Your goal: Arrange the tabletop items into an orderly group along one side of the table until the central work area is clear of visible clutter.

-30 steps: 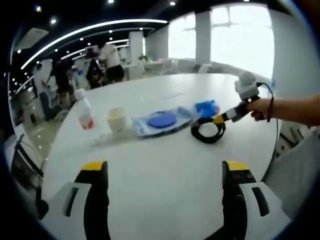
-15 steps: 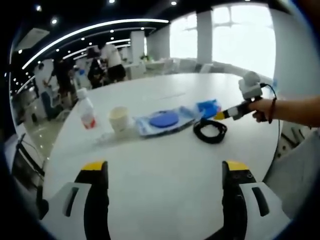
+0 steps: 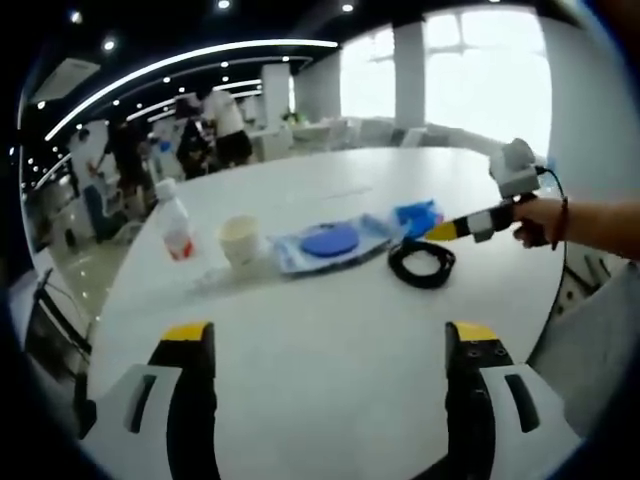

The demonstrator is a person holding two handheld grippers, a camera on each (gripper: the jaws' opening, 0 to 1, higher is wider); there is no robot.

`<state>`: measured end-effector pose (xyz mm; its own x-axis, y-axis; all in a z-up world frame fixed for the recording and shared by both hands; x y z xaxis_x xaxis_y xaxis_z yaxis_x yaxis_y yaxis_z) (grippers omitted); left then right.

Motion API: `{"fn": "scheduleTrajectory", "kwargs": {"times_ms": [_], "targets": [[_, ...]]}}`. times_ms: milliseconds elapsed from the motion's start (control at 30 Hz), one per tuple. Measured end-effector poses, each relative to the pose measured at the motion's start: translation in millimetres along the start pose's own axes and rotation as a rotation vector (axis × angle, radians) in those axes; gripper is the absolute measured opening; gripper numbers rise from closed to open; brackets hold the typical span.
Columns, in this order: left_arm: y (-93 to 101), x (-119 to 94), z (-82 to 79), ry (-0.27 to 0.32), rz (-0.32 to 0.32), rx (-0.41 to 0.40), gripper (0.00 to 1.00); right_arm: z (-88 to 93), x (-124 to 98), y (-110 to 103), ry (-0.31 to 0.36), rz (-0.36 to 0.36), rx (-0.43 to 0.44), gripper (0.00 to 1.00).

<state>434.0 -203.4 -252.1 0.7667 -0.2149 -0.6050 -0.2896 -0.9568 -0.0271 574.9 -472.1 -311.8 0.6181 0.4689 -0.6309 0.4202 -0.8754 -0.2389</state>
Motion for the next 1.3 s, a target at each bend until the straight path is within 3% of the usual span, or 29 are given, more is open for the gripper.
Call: {"fn": "scheduleTrajectory", "kwargs": {"times_ms": [267,567,800,933,1300], "targets": [[-0.2,0,-0.7,0.004,0.006,-0.007,0.92,-4.0,-20,-18,0.061,-0.03,-0.047,0.88],[2.4,-2,-1.8,0.012,0.012,-0.007,0.92,-7.9,-50,-31,0.123,-0.067,-0.072,0.99],[3.1,-2,-2.6,0.022,0.016,-0.015,0.93,-2.0,-70,-39,0.113,-0.098,-0.098,0.99],[4.4,-4,-3.0,0.028,0.021,-0.02,0.93,-1.4,-82,-42,0.129,-0.077,-0.131,0.99],[-3.5,-10,0.4,0.047,0.018,-0.082,0.93,11.4,-96,-53,0.115,-0.101,-0.113,0.99]]}}
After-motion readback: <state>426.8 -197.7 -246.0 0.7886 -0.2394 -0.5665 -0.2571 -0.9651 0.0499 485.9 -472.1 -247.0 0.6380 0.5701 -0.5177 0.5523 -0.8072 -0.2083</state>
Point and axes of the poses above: the point that each gripper's makers call its tool centre point, and the gripper's own axes: x roughly forward along the fingers, y roughly to its right, z roughly out of its underside, the point moved 6 cm from there along -x, roughly backward along the fingers, and after that the axes turned 7 degrees about -y, right-handed, at the moved point
